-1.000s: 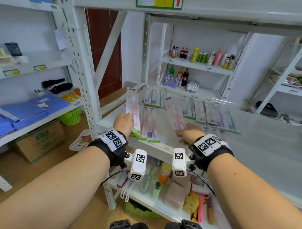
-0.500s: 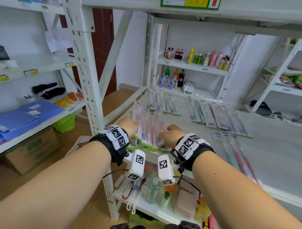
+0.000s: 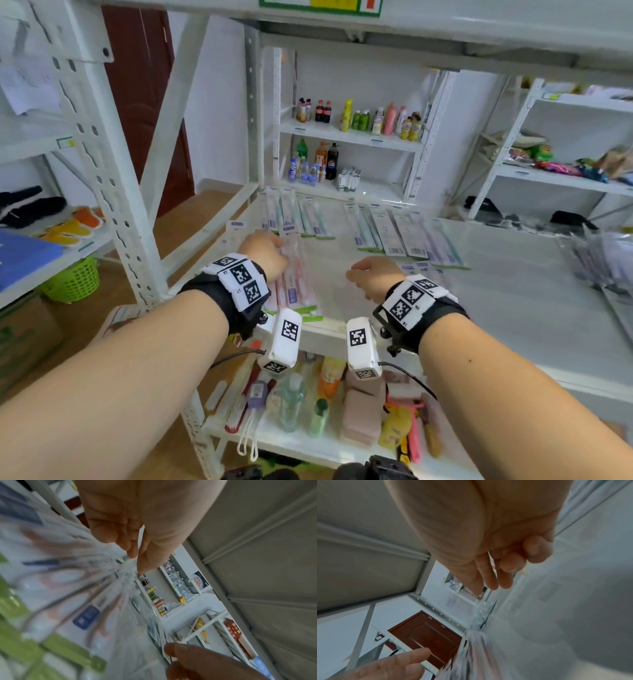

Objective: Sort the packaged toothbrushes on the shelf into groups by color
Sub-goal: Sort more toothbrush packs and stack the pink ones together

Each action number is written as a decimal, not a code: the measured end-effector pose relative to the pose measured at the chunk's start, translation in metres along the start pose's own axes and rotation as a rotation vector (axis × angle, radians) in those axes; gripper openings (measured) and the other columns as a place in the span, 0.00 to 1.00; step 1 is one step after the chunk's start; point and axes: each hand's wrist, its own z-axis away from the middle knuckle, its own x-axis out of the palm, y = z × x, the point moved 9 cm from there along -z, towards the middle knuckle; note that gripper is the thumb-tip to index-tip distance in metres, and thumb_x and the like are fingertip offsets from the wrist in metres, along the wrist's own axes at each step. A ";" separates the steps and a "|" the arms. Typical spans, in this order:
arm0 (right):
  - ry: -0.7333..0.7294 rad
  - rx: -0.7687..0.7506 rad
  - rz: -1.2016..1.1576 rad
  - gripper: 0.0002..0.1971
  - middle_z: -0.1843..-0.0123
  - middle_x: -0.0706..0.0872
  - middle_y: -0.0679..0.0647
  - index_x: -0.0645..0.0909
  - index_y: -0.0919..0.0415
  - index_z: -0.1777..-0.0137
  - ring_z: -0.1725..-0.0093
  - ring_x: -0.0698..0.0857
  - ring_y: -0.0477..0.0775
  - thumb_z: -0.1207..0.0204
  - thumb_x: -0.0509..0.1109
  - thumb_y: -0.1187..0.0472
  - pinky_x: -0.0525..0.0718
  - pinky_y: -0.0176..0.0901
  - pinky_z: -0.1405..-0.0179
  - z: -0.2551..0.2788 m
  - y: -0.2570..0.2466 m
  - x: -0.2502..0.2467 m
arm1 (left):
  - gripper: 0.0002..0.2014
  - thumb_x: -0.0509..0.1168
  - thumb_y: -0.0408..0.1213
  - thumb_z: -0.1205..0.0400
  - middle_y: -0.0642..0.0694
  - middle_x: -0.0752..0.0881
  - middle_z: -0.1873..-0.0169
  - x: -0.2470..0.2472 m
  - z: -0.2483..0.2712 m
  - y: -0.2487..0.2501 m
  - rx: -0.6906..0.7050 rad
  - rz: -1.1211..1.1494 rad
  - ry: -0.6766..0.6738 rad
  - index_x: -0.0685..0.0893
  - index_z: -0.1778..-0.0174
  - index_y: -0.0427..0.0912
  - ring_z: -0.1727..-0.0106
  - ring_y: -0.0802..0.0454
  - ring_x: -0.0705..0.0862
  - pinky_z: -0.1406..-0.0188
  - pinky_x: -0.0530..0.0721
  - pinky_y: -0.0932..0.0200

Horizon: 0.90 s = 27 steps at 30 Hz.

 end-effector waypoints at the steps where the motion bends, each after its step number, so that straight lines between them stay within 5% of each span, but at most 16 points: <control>1: 0.017 0.006 0.007 0.18 0.40 0.85 0.58 0.80 0.62 0.35 0.54 0.79 0.52 0.20 0.64 0.54 0.75 0.40 0.59 0.001 0.009 -0.009 | 0.20 0.66 0.35 0.22 0.41 0.80 0.33 0.009 0.001 0.011 0.027 0.012 -0.021 0.79 0.32 0.40 0.35 0.42 0.79 0.36 0.76 0.56; 4: 0.088 0.048 -0.010 0.18 0.43 0.85 0.57 0.81 0.62 0.36 0.52 0.78 0.52 0.22 0.68 0.54 0.75 0.41 0.52 0.007 0.042 -0.043 | 0.19 0.67 0.36 0.23 0.40 0.82 0.37 0.041 0.006 0.042 0.082 0.042 -0.108 0.80 0.35 0.40 0.38 0.42 0.81 0.38 0.79 0.54; 8: 0.164 0.164 0.031 0.15 0.41 0.86 0.59 0.84 0.64 0.43 0.45 0.84 0.58 0.27 0.73 0.58 0.78 0.42 0.46 0.023 0.100 -0.084 | 0.17 0.69 0.35 0.24 0.39 0.85 0.55 0.095 0.022 0.075 0.061 0.167 -0.248 0.81 0.39 0.38 0.60 0.42 0.85 0.59 0.84 0.53; 13: 0.105 0.328 0.047 0.19 0.56 0.84 0.56 0.82 0.64 0.47 0.58 0.82 0.55 0.34 0.78 0.55 0.76 0.38 0.62 0.043 0.170 -0.100 | 0.14 0.68 0.32 0.23 0.39 0.83 0.63 0.155 0.050 0.124 0.078 0.290 -0.404 0.82 0.42 0.35 0.66 0.45 0.82 0.65 0.85 0.55; 17: 0.019 0.337 0.112 0.19 0.61 0.87 0.55 0.84 0.62 0.55 0.65 0.84 0.52 0.39 0.79 0.49 0.76 0.35 0.72 0.050 0.196 -0.093 | 0.11 0.65 0.27 0.23 0.43 0.84 0.69 0.184 0.072 0.161 0.133 0.355 -0.437 0.84 0.45 0.34 0.76 0.57 0.84 0.66 0.87 0.61; 20: 0.018 0.340 0.114 0.23 0.72 0.86 0.52 0.84 0.61 0.66 0.70 0.85 0.53 0.50 0.73 0.41 0.79 0.37 0.72 0.053 0.214 -0.093 | 0.12 0.66 0.27 0.24 0.39 0.86 0.63 0.197 0.083 0.182 0.203 0.270 -0.410 0.86 0.45 0.31 0.60 0.48 0.86 0.48 0.87 0.50; 22: 0.031 0.354 0.120 0.21 0.79 0.83 0.50 0.83 0.61 0.71 0.74 0.84 0.52 0.49 0.74 0.42 0.77 0.35 0.74 0.054 0.229 -0.100 | 0.16 0.66 0.29 0.23 0.38 0.88 0.50 0.205 0.089 0.190 0.212 0.238 -0.416 0.84 0.39 0.34 0.48 0.45 0.86 0.41 0.84 0.51; 24: 0.042 0.375 0.147 0.18 0.78 0.83 0.52 0.81 0.62 0.74 0.73 0.84 0.54 0.45 0.75 0.45 0.78 0.35 0.73 0.057 0.243 -0.112 | 0.21 0.67 0.32 0.22 0.41 0.85 0.38 0.215 0.094 0.195 0.218 0.174 -0.437 0.80 0.32 0.37 0.39 0.47 0.84 0.37 0.80 0.59; 27: 0.043 0.377 0.176 0.18 0.69 0.86 0.56 0.82 0.60 0.71 0.68 0.84 0.57 0.37 0.74 0.44 0.80 0.40 0.65 0.059 0.263 -0.127 | 0.22 0.67 0.36 0.22 0.41 0.83 0.36 0.224 0.096 0.199 0.215 0.001 -0.424 0.79 0.31 0.37 0.37 0.45 0.82 0.38 0.79 0.58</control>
